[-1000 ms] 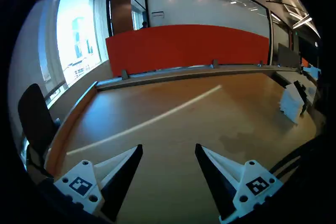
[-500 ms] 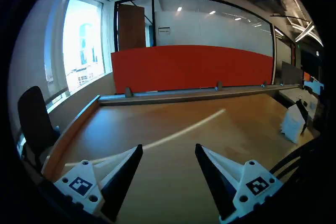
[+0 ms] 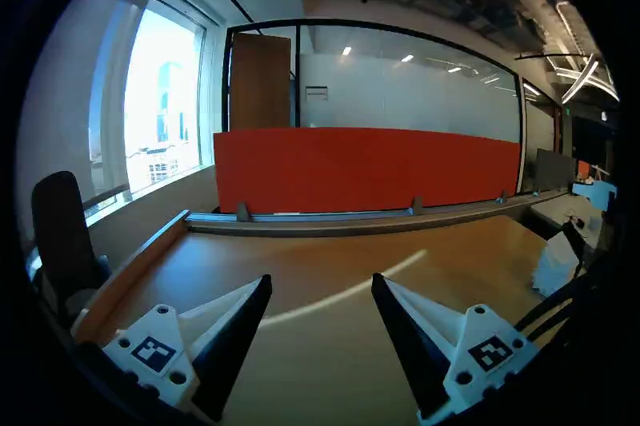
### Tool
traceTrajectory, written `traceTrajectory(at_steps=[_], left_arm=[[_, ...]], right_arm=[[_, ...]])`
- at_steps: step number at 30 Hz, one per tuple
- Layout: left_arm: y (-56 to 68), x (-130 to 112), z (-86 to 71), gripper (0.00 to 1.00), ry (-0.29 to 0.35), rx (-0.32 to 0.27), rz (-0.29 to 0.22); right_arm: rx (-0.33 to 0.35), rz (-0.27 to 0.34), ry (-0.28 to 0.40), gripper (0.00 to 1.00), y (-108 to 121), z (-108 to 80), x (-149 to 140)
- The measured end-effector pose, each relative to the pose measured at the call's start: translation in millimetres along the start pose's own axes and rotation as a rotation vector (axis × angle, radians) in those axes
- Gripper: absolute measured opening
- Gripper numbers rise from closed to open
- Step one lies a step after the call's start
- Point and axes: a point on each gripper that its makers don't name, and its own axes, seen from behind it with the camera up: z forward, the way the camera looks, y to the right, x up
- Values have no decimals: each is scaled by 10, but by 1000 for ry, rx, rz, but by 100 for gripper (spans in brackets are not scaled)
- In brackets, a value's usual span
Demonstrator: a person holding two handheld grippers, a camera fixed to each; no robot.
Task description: Fold towel
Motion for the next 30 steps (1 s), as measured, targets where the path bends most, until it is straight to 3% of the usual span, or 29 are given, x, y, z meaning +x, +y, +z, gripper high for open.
traceTrajectory(at_steps=[20,30], left_arm=[[54,108,15,92,100,-14,-5],[-36,-111,14,92,146,13,34]], right_arm=[[0,-17,-7,100,-186,-52,71],[2,-26,1,100,-273,-103,15]])
